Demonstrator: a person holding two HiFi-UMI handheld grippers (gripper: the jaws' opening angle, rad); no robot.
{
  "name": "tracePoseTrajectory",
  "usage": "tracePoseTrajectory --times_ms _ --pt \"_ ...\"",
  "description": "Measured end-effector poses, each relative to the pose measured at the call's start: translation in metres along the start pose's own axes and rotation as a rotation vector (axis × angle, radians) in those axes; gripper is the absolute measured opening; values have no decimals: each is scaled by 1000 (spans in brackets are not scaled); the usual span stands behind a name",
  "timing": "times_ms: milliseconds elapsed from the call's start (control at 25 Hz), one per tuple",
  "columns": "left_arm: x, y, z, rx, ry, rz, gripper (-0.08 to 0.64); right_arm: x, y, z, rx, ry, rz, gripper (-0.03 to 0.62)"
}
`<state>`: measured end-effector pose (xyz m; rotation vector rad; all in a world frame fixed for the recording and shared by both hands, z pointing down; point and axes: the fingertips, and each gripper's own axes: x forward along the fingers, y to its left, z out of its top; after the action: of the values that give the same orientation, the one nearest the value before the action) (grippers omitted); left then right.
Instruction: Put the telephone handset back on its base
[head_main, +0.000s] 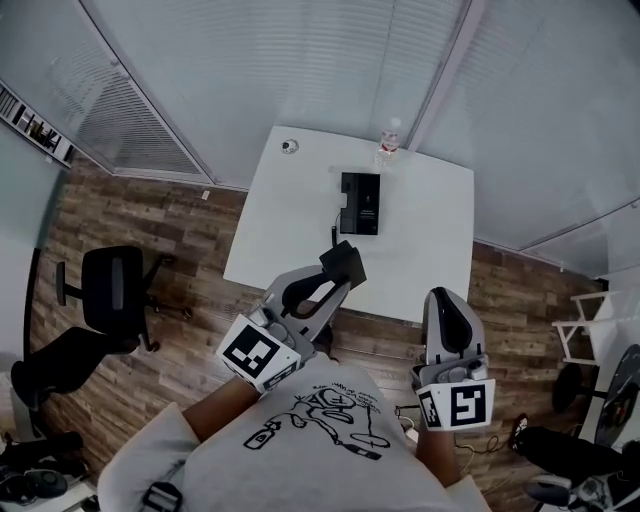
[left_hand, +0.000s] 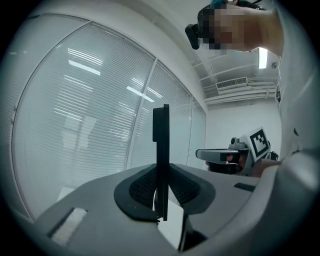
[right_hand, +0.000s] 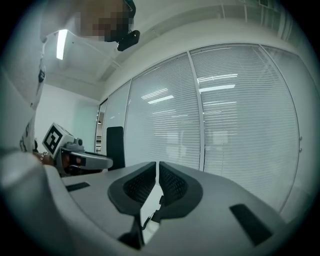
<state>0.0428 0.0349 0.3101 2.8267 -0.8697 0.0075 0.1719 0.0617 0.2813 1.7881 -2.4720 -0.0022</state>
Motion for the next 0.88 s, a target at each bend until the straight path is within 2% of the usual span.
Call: tracePoseTrajectory --times_ms 520,880 --pt "42 93 21 -5 -3 -41 67 105 -14 9 -17 9 -12 17" --pt "52 119 13 -14 18 -58 67 136 -14 2 -9 12 -24 17"
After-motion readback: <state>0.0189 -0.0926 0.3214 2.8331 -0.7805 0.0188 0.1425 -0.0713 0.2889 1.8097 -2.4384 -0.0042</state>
